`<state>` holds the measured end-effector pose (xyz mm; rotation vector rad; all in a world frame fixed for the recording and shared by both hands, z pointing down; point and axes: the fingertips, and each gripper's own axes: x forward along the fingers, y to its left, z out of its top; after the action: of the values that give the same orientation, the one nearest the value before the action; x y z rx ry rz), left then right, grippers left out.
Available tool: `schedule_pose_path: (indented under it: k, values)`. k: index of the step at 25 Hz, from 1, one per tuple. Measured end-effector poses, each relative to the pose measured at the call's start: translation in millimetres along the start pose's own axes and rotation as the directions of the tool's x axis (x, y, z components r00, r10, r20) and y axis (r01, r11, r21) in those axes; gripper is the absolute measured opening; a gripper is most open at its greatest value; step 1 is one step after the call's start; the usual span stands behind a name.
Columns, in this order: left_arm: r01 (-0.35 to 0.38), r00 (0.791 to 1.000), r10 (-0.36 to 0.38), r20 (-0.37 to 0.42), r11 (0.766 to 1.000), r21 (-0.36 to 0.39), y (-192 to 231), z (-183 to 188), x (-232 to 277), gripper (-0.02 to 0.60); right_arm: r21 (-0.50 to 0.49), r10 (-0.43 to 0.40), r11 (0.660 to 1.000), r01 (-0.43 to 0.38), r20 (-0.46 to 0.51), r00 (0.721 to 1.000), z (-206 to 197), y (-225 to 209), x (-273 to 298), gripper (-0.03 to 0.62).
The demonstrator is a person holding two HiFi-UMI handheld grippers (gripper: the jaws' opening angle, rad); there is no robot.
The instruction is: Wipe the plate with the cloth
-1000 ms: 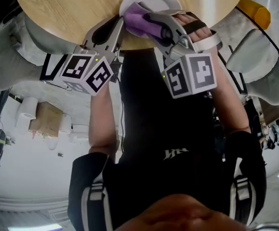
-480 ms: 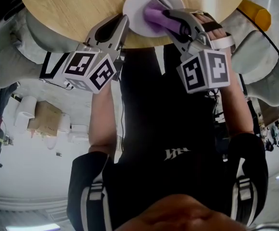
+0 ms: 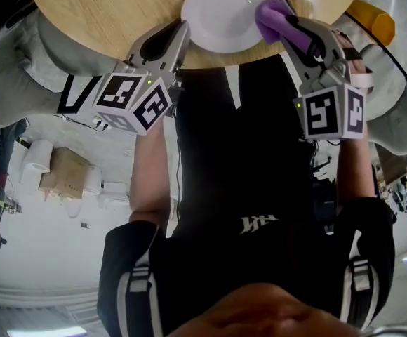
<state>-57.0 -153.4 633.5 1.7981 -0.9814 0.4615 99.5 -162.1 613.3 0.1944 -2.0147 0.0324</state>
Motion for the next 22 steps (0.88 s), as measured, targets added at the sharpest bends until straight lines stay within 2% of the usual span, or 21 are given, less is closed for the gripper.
schedule_pose_path:
  k: [2,4,7,11,15,22]
  values:
    - [0.0,1.0,0.0,-0.001,1.0,0.003,-1,-1,0,0.044,0.014,-0.01,1.0,0.01,-0.005,1.0,0,1,-6,0.094]
    - [-0.001,1.0,0.001,0.0,1.0,0.006,0,-1,-1,0.043,0.016,0.001,1.0,-0.002,0.05,0.999,14,8,-9,0.094]
    - [-0.009,1.0,0.009,0.005,1.0,0.001,0,-1,0,0.043,-0.038,0.059,0.998,-0.054,0.142,0.988,47,29,1,0.094]
    - [-0.011,1.0,0.011,0.001,1.0,0.005,-1,-1,0,0.044,-0.1,0.137,0.988,-0.119,0.201,0.97,88,54,25,0.094]
    - [-0.013,1.0,0.013,0.002,1.0,0.002,1,0,-1,0.043,-0.134,0.161,0.982,-0.137,0.191,0.968,98,60,40,0.094]
    - [-0.015,1.0,0.015,0.008,1.0,0.008,0,0,-1,0.044,-0.111,0.16,0.983,-0.144,0.154,0.975,79,55,43,0.094]
